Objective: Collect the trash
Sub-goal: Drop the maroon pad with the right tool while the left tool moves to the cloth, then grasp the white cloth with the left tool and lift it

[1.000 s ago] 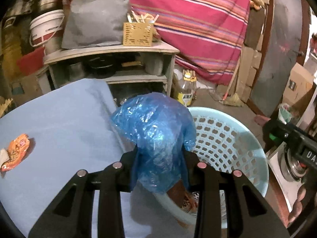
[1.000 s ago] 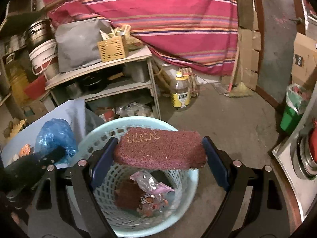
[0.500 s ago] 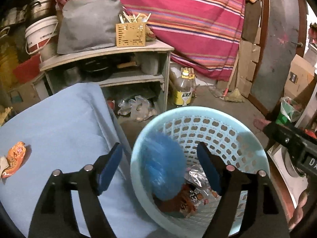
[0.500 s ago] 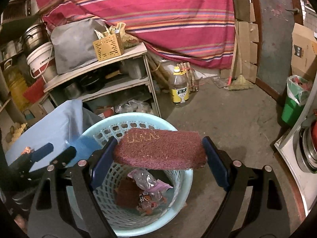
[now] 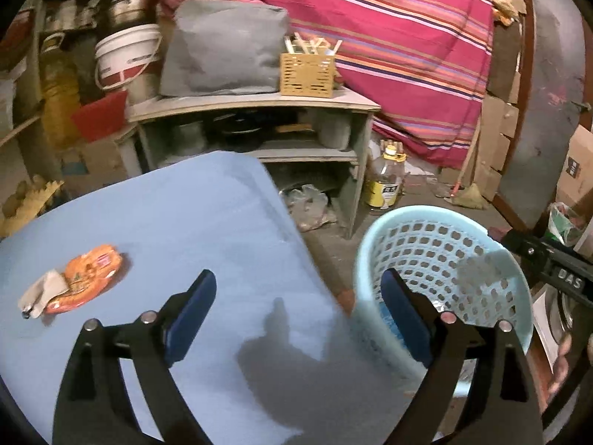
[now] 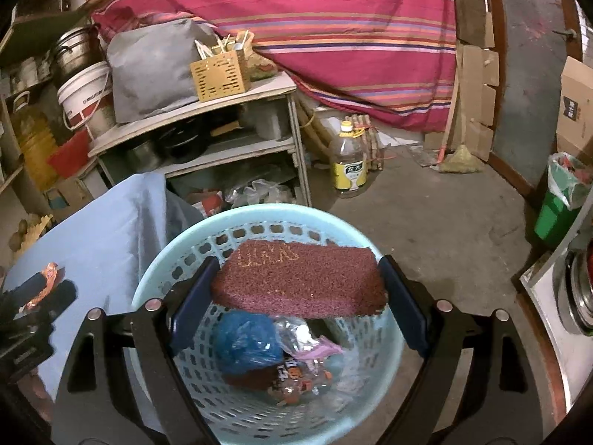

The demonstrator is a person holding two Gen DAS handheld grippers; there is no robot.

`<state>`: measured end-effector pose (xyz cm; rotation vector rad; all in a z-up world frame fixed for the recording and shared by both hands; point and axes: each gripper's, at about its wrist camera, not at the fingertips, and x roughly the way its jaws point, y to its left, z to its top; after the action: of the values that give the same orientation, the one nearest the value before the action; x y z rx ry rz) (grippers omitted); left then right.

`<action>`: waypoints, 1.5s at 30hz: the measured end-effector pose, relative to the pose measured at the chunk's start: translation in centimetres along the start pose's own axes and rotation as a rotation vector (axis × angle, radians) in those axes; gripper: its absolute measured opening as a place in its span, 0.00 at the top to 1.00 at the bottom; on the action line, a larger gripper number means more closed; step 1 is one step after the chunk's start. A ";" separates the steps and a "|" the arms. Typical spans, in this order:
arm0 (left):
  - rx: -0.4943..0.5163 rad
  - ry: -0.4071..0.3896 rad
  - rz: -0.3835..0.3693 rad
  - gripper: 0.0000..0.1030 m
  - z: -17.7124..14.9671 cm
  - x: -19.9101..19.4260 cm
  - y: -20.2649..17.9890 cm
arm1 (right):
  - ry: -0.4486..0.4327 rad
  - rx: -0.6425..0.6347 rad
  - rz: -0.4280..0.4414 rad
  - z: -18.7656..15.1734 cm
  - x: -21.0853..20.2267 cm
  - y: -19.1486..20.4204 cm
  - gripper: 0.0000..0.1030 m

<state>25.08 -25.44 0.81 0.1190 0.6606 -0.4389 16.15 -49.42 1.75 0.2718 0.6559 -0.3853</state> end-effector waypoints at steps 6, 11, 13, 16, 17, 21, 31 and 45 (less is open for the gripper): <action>0.004 -0.022 0.067 0.14 -0.2 -2.5 4.9 | -0.019 0.025 -0.031 0.7 0.1 1.2 0.04; -0.033 -0.041 0.158 0.10 -0.8 -4.6 11.0 | -0.031 0.000 -0.033 0.9 0.0 4.1 0.04; -0.048 -0.048 0.216 0.10 -1.2 -5.1 13.8 | -0.039 -0.035 -0.031 0.7 -0.1 6.2 0.04; -0.092 -0.040 0.272 0.10 -1.9 -5.3 17.4 | -0.046 -0.080 -0.033 0.6 0.1 9.0 0.04; -0.115 -0.028 0.296 0.10 -2.2 -5.1 19.0 | -0.047 -0.086 -0.022 0.6 0.2 9.9 0.04; -0.165 0.007 0.343 0.10 -2.9 -4.4 23.6 | -0.039 -0.080 0.037 0.3 0.6 12.7 0.04; -0.258 0.129 0.302 0.10 -4.1 0.0 30.0 | 0.021 -0.144 0.090 -0.5 2.8 19.2 0.04; -0.237 0.152 0.198 0.55 -5.8 1.3 29.5 | 0.048 -0.200 0.128 -1.6 3.8 24.0 0.04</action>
<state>35.41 2.13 -5.44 -0.0073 0.8365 -0.1596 28.38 -28.41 1.08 0.1317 0.7143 -0.1890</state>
